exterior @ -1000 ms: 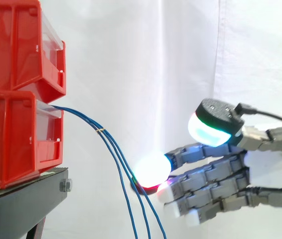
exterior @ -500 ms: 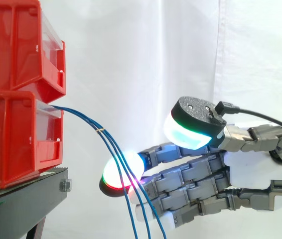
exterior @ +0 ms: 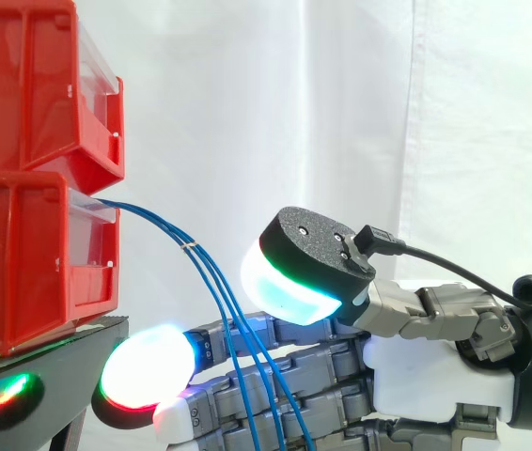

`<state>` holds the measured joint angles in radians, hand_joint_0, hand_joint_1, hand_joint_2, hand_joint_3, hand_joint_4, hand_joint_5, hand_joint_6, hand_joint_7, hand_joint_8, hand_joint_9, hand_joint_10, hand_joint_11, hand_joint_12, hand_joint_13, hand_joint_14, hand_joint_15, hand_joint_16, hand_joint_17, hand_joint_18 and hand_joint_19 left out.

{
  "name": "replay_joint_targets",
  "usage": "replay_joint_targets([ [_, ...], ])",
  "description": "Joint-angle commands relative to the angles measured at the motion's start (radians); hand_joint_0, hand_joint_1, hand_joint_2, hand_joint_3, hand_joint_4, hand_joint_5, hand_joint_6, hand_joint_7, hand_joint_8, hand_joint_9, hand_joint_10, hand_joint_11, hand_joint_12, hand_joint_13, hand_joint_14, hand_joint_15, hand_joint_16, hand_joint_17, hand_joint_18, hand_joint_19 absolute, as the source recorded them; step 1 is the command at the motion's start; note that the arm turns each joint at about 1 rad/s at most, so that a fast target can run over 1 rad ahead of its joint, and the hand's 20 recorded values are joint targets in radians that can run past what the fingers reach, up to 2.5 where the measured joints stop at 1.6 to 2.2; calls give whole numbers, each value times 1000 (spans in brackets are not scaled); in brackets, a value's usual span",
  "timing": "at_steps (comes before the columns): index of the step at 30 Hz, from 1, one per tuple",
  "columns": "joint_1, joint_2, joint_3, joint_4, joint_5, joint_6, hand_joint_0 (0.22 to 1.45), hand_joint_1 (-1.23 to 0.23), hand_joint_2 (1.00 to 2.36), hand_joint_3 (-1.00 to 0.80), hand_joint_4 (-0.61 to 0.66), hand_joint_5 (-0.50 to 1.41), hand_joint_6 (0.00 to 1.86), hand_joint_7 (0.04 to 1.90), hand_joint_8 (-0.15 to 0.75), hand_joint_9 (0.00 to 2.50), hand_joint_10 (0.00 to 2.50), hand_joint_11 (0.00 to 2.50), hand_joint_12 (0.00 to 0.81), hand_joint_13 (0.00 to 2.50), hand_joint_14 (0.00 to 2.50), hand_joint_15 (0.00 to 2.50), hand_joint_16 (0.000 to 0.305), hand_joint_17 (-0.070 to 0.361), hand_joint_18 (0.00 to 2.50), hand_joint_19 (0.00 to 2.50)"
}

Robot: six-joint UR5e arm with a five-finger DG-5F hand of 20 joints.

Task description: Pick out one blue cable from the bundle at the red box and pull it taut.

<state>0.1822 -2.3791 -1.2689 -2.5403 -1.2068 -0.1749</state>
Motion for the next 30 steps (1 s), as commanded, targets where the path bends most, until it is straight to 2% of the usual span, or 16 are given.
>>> replay_joint_targets([
  [1, -6, -2, 3, -2, -10, 11, 436, -663, 1000, -500, 184, -184, 502, 697, 241, 592, 13, 361, 321, 494, 11, 337, 46, 103, 391, 510],
  [15, -17, -3, 3, -2, -27, 57, 475, -498, 1000, -500, 199, -167, 502, 753, 244, 621, 15, 366, 313, 515, 12, 351, 43, 97, 385, 513],
  [22, -35, -3, 3, -2, -48, 87, 505, -534, 1000, -500, 188, -168, 502, 761, 241, 632, 14, 381, 301, 516, 13, 354, 41, 92, 384, 523],
  [30, -59, -3, 3, 3, -99, 104, 526, -576, 1003, -464, 186, -167, 502, 774, 232, 625, 15, 379, 294, 525, 13, 356, 40, 89, 391, 525],
])
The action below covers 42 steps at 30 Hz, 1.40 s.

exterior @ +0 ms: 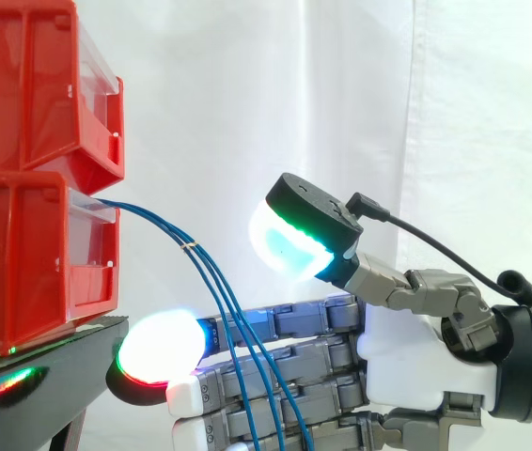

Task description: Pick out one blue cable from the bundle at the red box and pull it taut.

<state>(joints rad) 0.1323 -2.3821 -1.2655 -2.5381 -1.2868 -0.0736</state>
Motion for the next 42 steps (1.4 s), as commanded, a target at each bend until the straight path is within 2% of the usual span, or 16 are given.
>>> replay_joint_targets([
  [1, -10, 0, 0, 1, -25, 3, 529, -580, 1003, -458, 184, -167, 503, 774, 230, 625, 14, 383, 293, 524, 14, 356, 40, 89, 392, 534],
  [5, -14, 0, 0, 4, -37, 2, 539, -587, 1005, -442, 182, -166, 502, 775, 227, 625, 15, 384, 289, 526, 13, 354, 39, 88, 398, 534],
  [14, -13, 0, 0, 7, -42, 3, 547, -587, 1006, -437, 182, -162, 503, 806, 230, 626, 17, 389, 290, 531, 13, 363, 39, 87, 401, 537],
  [20, -13, 0, 0, 33, -48, 3, 546, -585, 1005, -438, 175, -158, 503, 829, 231, 632, 15, 404, 288, 537, 13, 365, 39, 88, 408, 544],
  [26, -16, 1, 0, 32, -77, 15, 547, -581, 1005, -442, 177, -154, 503, 851, 230, 635, 17, 397, 289, 545, 13, 367, 39, 87, 413, 533],
  [31, -16, 0, 0, 35, -78, 17, 556, -584, 1007, -422, 164, -149, 503, 886, 229, 638, 15, 403, 286, 549, 14, 374, 39, 87, 422, 536],
  [34, -16, 0, 0, 35, -78, 17, 589, -587, 1015, -333, 150, -148, 503, 894, 224, 639, 16, 406, 282, 547, 14, 383, 38, 85, 415, 537],
  [42, -11, 0, 0, 47, -78, 12, 581, -584, 1012, -368, 151, -147, 503, 900, 229, 642, 17, 406, 283, 551, 14, 380, 38, 85, 413, 547],
])
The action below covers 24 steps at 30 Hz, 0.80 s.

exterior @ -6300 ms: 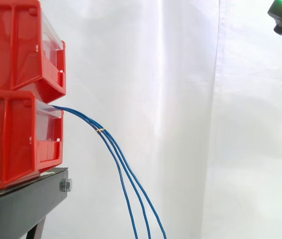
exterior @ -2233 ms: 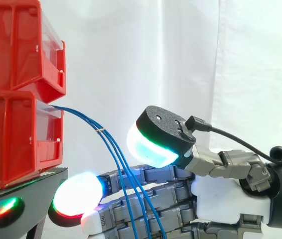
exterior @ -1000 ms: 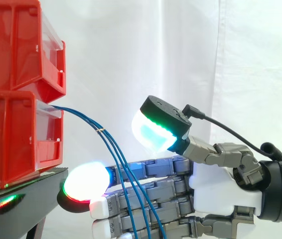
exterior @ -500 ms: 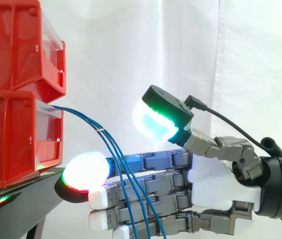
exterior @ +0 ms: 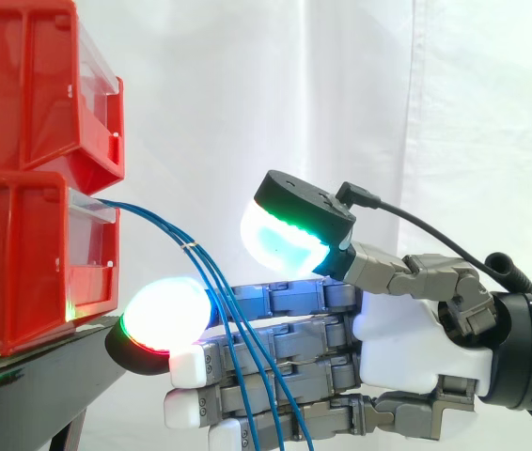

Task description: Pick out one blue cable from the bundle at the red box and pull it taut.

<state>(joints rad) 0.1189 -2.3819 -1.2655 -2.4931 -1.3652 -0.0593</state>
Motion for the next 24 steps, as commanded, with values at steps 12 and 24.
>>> replay_joint_targets([
  [12, -2, 1, 0, 7, 0, -2, 575, -579, 1012, -368, 152, -146, 503, 910, 233, 648, 16, 417, 286, 555, 14, 373, 38, 86, 422, 554],
  [24, -11, 1, 0, 16, 0, 0, 580, -583, 1012, -370, 135, -143, 503, 946, 231, 646, 17, 415, 285, 556, 14, 379, 38, 85, 424, 553],
])
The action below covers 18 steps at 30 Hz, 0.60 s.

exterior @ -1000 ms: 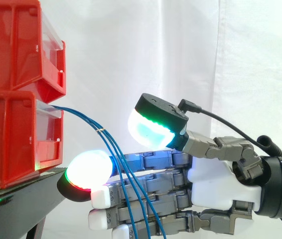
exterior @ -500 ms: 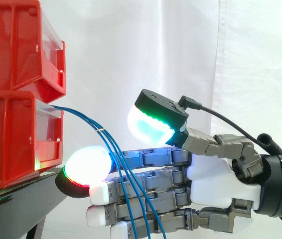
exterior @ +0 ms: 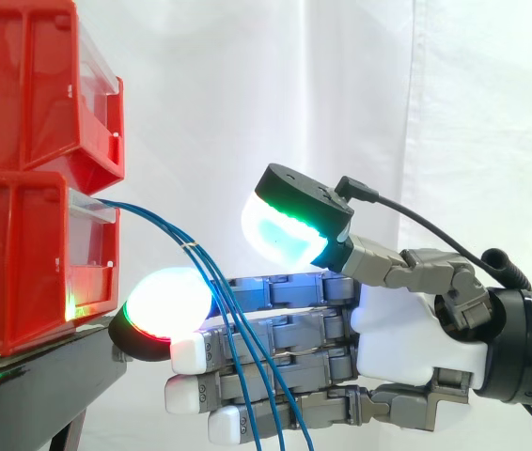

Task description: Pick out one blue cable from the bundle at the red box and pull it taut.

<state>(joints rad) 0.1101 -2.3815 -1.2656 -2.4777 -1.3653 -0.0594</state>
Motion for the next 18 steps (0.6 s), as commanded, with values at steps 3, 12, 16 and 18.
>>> replay_joint_targets([
  [3, -3, -1, 0, 2, -2, -2, 580, -584, 1012, -363, 116, -139, 503, 978, 231, 648, 16, 418, 285, 557, 14, 378, 38, 86, 426, 546],
  [12, -1, -1, 0, 2, -2, -2, 589, -587, 1013, -351, 89, -131, 503, 1042, 231, 647, 18, 420, 284, 562, 14, 380, 38, 85, 427, 547],
  [16, 2, -1, 0, 0, -2, -2, 590, -586, 1014, -349, 73, -129, 503, 1063, 231, 645, 18, 428, 284, 564, 14, 384, 38, 85, 429, 548],
  [18, 2, -1, 0, 2, -2, -2, 591, -584, 1014, -345, 64, -124, 503, 1088, 229, 648, 16, 432, 284, 565, 14, 374, 38, 85, 432, 548],
])
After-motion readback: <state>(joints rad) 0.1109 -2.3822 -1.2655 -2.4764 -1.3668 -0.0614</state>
